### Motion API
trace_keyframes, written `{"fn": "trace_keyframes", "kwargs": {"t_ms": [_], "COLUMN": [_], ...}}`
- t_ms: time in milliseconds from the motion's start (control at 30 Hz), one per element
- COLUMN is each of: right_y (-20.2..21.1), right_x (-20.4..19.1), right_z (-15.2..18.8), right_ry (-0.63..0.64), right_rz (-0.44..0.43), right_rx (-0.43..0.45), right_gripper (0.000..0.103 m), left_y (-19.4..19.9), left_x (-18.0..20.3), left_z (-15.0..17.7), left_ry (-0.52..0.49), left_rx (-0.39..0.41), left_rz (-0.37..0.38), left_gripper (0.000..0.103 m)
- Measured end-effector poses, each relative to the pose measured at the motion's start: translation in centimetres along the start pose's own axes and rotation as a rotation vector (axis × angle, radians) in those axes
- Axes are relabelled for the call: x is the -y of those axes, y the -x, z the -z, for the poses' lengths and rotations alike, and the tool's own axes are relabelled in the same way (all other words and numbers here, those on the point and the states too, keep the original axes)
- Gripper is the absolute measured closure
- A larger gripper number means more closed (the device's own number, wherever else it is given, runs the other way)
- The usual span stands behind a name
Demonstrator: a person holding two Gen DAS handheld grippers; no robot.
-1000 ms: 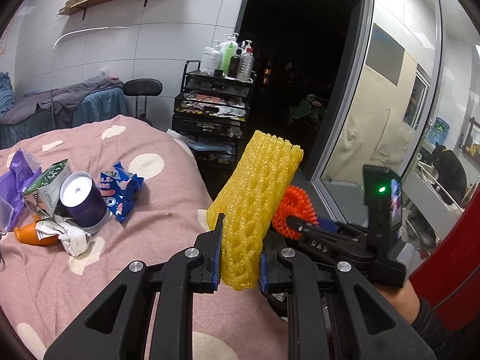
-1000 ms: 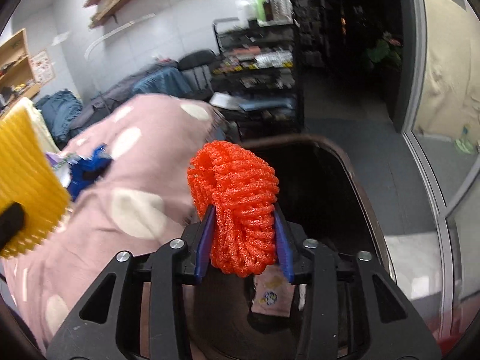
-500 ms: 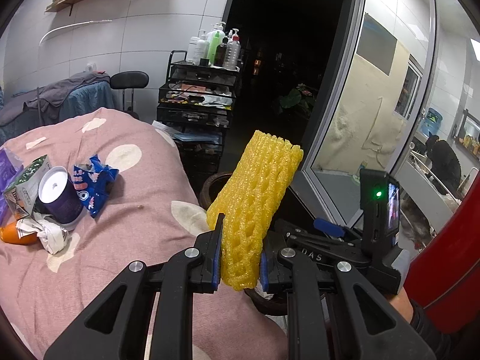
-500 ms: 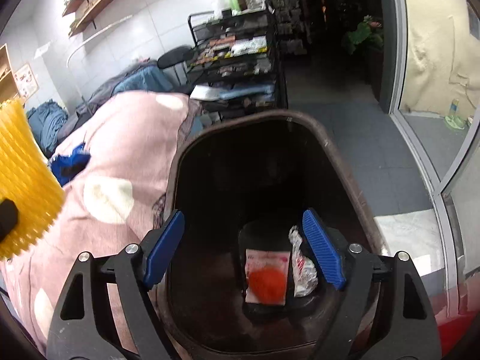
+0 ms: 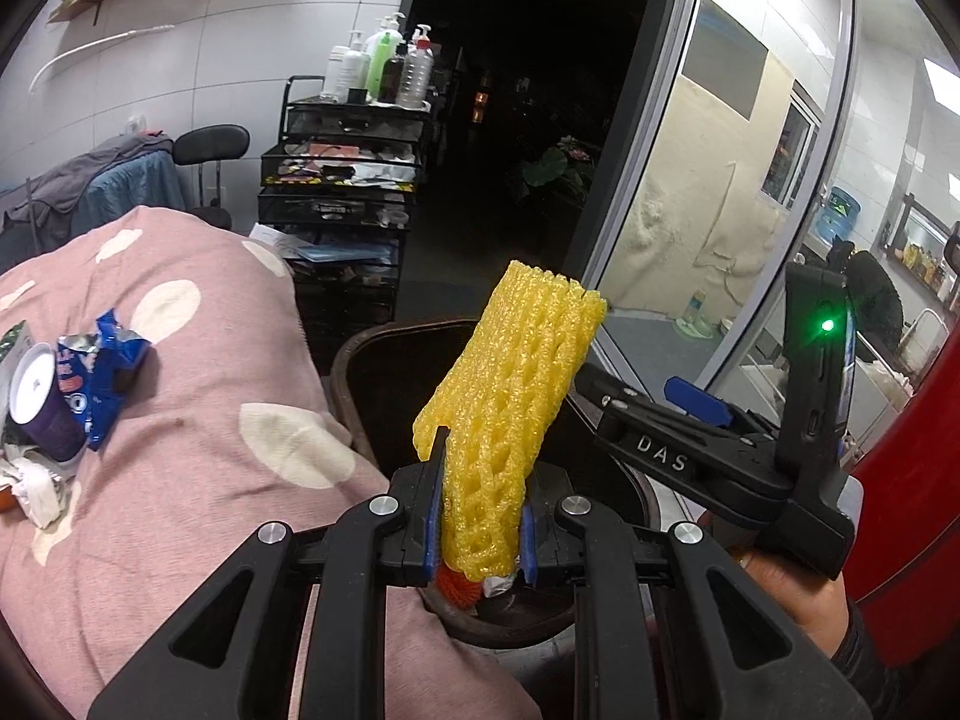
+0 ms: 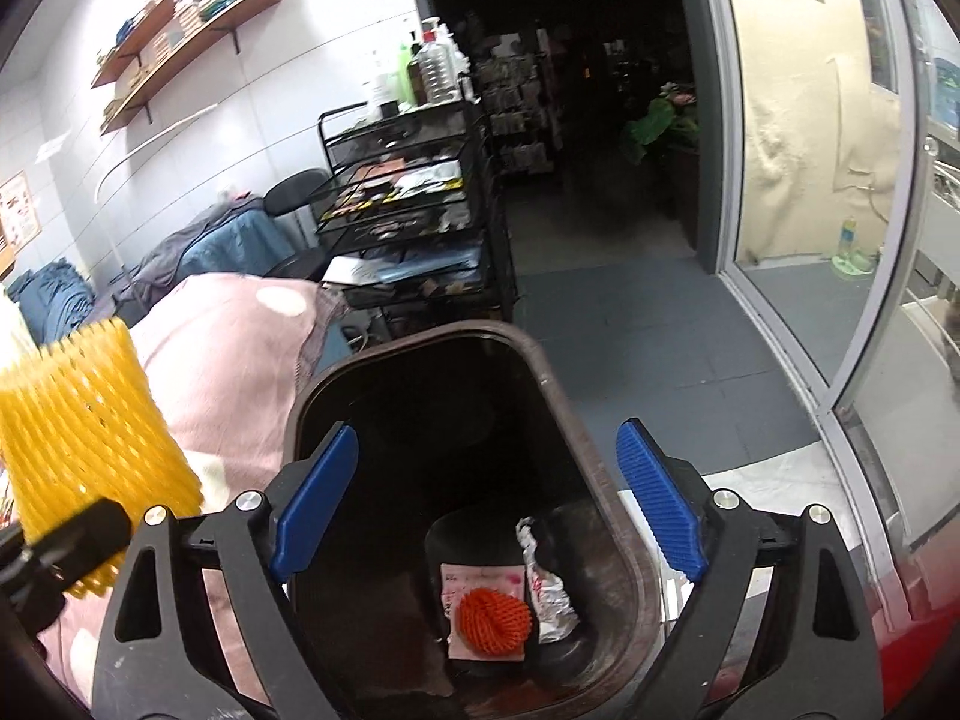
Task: Collect trash
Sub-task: 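Carry both foam nets over the bin and release them from both grippers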
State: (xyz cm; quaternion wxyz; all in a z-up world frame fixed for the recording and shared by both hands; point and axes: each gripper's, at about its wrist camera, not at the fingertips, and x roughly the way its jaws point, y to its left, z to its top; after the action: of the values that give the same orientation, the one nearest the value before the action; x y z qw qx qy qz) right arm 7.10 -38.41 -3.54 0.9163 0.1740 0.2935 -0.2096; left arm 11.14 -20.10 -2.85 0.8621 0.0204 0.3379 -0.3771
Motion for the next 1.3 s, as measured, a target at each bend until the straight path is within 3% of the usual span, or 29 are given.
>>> {"fn": "trace_keyframes", "kwargs": {"t_ms": [533, 633, 700, 867, 1067, 1300], "right_y": [0.9, 0.9, 0.9, 0.8, 0.8, 0.7], "right_x": [2.3, 2.6, 2.7, 2.7, 2.7, 2.5], "right_z": [-1.1, -1.2, -1.2, -1.2, -1.2, -1.3], "right_ry": [-0.033, -0.039, -0.045, -0.046, -0.051, -0.041], "right_rz": [0.071, 0.081, 0.081, 0.084, 0.086, 0.065], "right_rx": [0.043, 0.044, 0.043, 0.042, 0.049, 0.058], "right_gripper": [0.014, 0.012, 0.012, 0.010, 0.008, 0.007], "left_y": [-5.3, -5.6, -5.6, -5.6, -5.1, -2.5], "left_x": [0.9, 0.7, 0.6, 0.6, 0.7, 0.8], "left_z": [0.2, 0.5, 0.7, 0.8, 1.0, 1.1], "left_ry": [-0.002, 0.003, 0.006, -0.004, -0.007, -0.041], "left_rx": [-0.138, -0.155, -0.145, -0.139, -0.118, -0.040], "left_rz": [0.022, 0.019, 0.007, 0.000, -0.005, -0.039], "left_gripper": [0.083, 0.063, 0.037, 0.014, 0.010, 0.008]}}
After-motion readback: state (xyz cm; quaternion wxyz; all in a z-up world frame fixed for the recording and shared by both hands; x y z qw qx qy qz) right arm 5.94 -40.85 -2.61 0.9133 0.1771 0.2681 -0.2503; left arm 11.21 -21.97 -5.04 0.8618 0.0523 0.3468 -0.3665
